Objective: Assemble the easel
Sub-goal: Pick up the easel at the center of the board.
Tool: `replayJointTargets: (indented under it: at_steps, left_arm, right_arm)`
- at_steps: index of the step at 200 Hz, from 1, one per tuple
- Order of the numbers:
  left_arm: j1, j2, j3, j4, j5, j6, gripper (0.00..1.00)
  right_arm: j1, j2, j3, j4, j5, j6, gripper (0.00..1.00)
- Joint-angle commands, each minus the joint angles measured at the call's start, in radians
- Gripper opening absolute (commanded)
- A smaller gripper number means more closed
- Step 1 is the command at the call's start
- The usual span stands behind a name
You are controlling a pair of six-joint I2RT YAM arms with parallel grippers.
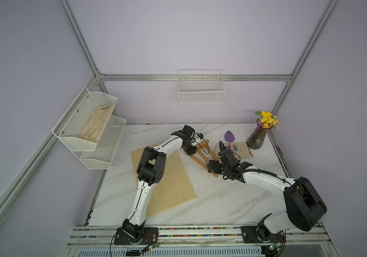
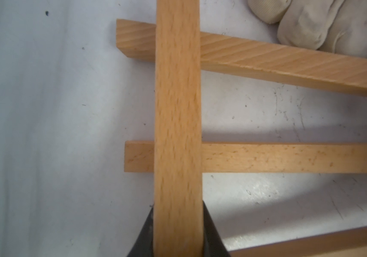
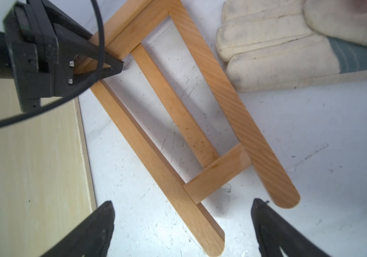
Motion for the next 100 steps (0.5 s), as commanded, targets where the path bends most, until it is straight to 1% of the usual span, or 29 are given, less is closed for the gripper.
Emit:
replayJointTargets:
  at_steps: [1,15,44,57,72,77,100]
  left_arm:
    - [0.0,-0.093,-0.028,0.018,-0.003,-0.019,0.18]
    - [0.001,-0.106,-0.034,0.017,0.0,-0.031,0.12]
    - [0.002,-0.141,-0.057,0.019,0.012,-0.06,0.1]
    - [0.003,-0.163,-0.07,0.02,0.021,-0.083,0.07]
    - [0.005,-0.196,-0.099,0.04,0.043,-0.117,0.05]
    - [0.005,-0.211,-0.113,0.051,0.053,-0.128,0.05]
    - [0.009,-0.281,-0.188,0.112,0.064,-0.192,0.05]
  right_arm:
    - [-0.007,-0.043,-0.01,0.021,-0.007,0.022,0.97]
    - [-0.008,-0.055,-0.011,0.02,-0.01,0.023,0.97]
    - [-0.009,-0.085,-0.01,0.015,-0.009,0.028,0.97]
    - [-0.01,-0.105,-0.011,0.011,-0.005,0.029,0.97]
    - [-0.01,-0.111,-0.007,0.006,-0.001,0.028,0.97]
    - [-0.01,-0.144,-0.007,0.003,0.0,0.028,0.97]
    - [-0.011,-0.185,0.006,-0.015,0.009,0.023,0.97]
